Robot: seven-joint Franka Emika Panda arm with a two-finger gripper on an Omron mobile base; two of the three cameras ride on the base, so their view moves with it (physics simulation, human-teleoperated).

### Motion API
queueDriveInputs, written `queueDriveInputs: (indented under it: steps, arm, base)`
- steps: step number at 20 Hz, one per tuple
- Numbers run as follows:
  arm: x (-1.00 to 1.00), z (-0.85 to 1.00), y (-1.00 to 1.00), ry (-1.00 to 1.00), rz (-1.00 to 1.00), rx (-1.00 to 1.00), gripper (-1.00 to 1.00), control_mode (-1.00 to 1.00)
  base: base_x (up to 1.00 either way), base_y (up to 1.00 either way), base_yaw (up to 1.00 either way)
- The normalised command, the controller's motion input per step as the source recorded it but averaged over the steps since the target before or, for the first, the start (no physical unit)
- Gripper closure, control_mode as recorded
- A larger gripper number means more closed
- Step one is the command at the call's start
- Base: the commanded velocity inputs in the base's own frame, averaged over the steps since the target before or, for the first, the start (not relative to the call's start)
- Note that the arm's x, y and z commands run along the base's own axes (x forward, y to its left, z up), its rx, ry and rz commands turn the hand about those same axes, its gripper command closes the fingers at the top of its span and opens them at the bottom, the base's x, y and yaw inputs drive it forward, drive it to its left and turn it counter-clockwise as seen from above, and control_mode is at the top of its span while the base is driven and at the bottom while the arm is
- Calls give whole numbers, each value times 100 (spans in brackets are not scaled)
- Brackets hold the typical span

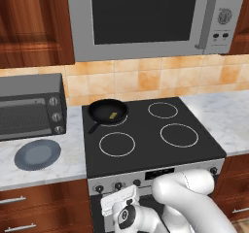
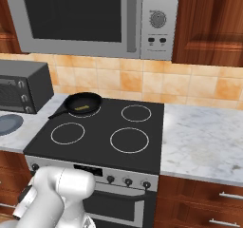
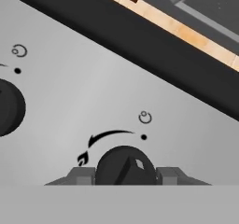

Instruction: Pick up the butter stick and place it in the pan. Then turn on the burner for the pan.

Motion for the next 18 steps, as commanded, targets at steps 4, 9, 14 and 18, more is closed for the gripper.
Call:
queueDriveInputs:
  steps: [4,9,14,18]
  arm:
    - [7,0,-4,0,0,0,100,-100]
    - [7,0,-6,0,0,0,100,-100]
    - [10,1,-11,0,0,-4,100,-100]
    - [10,1,-15,2,0,-6,100,-100]
  base:
    - [0,0,0]
    - [0,0,0]
    - [0,0,0]
    - [0,0,0]
